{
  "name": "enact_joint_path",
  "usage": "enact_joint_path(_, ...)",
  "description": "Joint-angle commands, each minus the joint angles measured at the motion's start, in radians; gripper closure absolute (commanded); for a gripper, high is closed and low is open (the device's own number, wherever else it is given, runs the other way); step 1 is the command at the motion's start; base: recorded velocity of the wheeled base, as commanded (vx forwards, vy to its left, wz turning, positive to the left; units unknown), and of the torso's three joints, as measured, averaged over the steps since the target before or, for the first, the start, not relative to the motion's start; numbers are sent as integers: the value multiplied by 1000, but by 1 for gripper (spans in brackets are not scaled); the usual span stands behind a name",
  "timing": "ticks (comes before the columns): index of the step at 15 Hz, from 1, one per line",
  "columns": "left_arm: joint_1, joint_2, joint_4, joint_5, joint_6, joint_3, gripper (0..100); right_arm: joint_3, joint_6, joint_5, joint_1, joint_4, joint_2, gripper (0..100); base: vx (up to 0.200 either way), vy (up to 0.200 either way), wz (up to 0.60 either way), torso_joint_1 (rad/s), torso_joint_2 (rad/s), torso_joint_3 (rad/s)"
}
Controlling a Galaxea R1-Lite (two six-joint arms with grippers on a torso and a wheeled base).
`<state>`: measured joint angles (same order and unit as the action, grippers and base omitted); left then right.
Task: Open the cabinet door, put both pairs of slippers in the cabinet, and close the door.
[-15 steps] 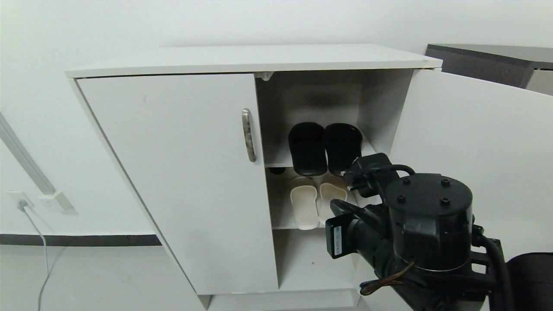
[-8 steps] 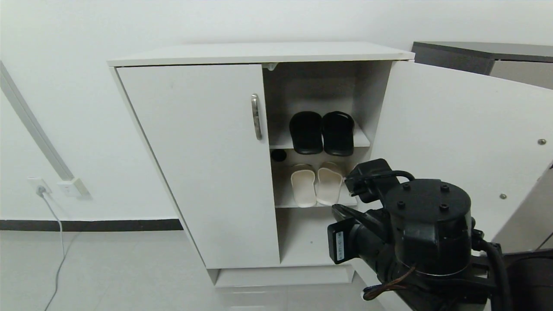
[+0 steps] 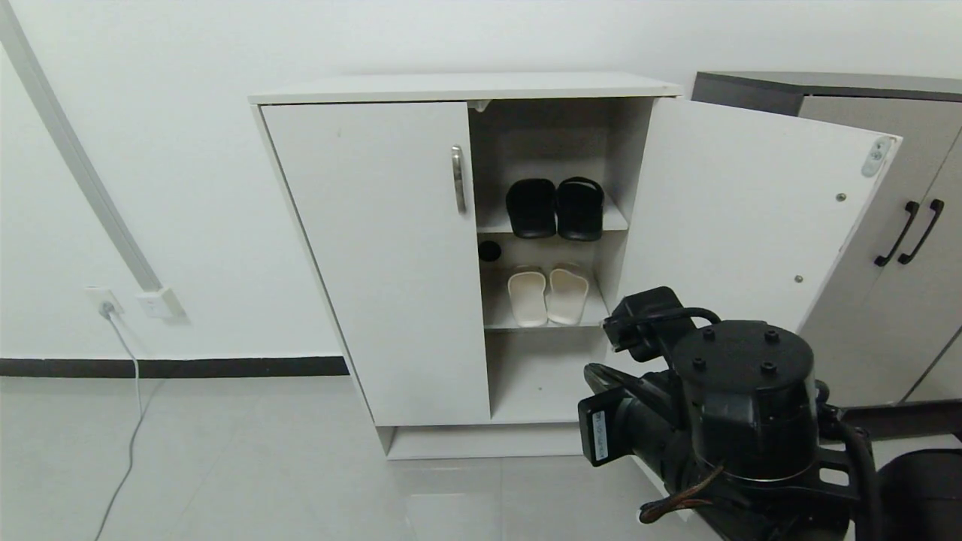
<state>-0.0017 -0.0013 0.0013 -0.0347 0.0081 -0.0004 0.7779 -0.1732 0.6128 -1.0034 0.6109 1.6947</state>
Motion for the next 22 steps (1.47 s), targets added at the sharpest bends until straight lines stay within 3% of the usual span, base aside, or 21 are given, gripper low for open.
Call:
enact_joint_path(1, 0, 1, 0, -1, 0, 0, 100, -6, 0, 1, 2, 1, -3, 100, 0, 0, 0, 0, 0, 0)
enact_joint_path(11, 0, 1, 0, -1, 0, 0, 100, -20, 1, 1, 11, 15, 5, 100, 0, 0, 0, 1, -8, -11)
enact_joint_path(22, 0, 1, 0, -1, 0, 0, 100, -26, 1, 1, 11, 15, 0, 100, 0, 0, 0, 56, -396, -342)
